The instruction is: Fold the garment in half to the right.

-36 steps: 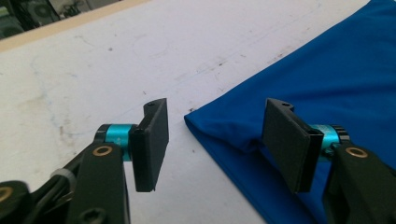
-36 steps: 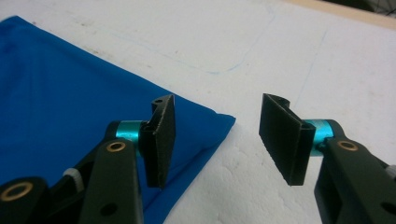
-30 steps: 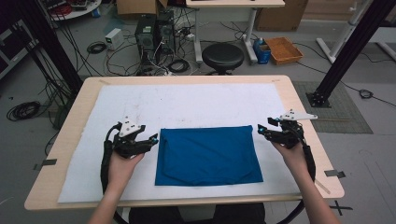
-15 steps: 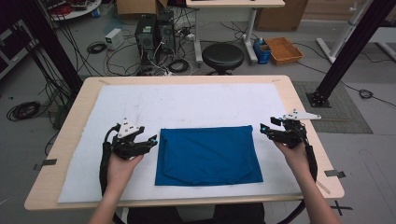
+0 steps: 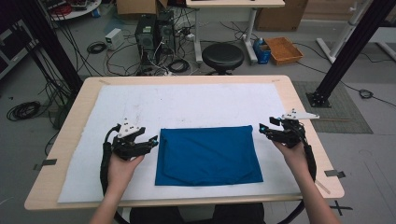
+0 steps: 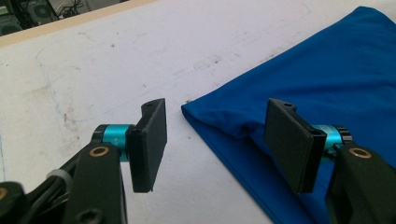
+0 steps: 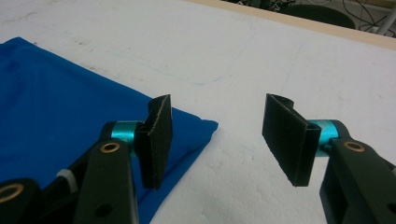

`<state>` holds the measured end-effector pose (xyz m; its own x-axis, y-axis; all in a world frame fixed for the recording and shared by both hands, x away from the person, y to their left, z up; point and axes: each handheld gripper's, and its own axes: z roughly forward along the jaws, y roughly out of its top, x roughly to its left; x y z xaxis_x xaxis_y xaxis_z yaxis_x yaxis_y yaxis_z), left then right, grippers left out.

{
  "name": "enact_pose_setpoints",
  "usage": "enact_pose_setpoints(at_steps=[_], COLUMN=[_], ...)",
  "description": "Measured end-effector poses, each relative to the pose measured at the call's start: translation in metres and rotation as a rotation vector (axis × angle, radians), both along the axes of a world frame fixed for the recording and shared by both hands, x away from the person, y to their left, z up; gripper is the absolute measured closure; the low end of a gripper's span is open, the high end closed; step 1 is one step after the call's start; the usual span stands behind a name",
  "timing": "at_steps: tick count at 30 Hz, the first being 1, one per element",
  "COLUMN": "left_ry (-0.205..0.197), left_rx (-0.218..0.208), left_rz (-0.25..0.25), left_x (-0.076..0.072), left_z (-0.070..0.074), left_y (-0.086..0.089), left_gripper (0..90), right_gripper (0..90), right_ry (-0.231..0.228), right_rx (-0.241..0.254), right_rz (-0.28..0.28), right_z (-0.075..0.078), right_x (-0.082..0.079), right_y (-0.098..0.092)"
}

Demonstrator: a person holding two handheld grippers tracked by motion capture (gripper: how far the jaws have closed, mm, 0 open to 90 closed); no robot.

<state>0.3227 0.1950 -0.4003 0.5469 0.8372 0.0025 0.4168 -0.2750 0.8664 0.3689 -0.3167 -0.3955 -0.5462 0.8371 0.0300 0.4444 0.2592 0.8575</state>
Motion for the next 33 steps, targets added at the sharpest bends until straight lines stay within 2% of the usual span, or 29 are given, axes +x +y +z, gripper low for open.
enact_pose_setpoints(at_steps=[5,8,14,16,18,22,25,33], left_ry=[0.013,0.036,0.121,0.125,0.156,0.205,0.238,0.27], left_rx=[-0.013,-0.031,-0.123,-0.132,-0.147,-0.165,-0.166,-0.171], left_rz=[0.01,0.016,0.036,0.037,0.056,0.073,0.085,0.136], left_x=[-0.004,-0.01,-0.039,-0.045,-0.06,-0.072,-0.075,-0.072], left_z=[0.002,0.002,-0.01,-0.012,-0.021,-0.033,-0.038,-0.044], left_y=[0.002,0.003,0.009,0.009,0.005,-0.002,-0.008,-0.019], left_gripper=[39.7,39.7,39.7,39.7,39.7,40.2,40.3,42.1], right_gripper=[43.1,43.1,43.1,43.1,43.1,43.1,43.1,43.1], right_ry=[0.002,0.0,0.007,-0.001,0.001,-0.003,0.0,0.001], right_rx=[0.0,0.0,-0.009,-0.009,-0.005,-0.011,-0.015,-0.024], right_rz=[-0.003,-0.004,-0.002,-0.005,-0.004,-0.002,0.0,0.013], right_z=[-0.001,-0.001,-0.002,-0.003,-0.003,-0.003,-0.004,-0.005], right_x=[0.0,0.0,-0.002,-0.003,-0.004,-0.004,-0.004,-0.003], right_y=[0.0,-0.001,-0.002,-0.003,-0.004,-0.003,0.0,0.003])
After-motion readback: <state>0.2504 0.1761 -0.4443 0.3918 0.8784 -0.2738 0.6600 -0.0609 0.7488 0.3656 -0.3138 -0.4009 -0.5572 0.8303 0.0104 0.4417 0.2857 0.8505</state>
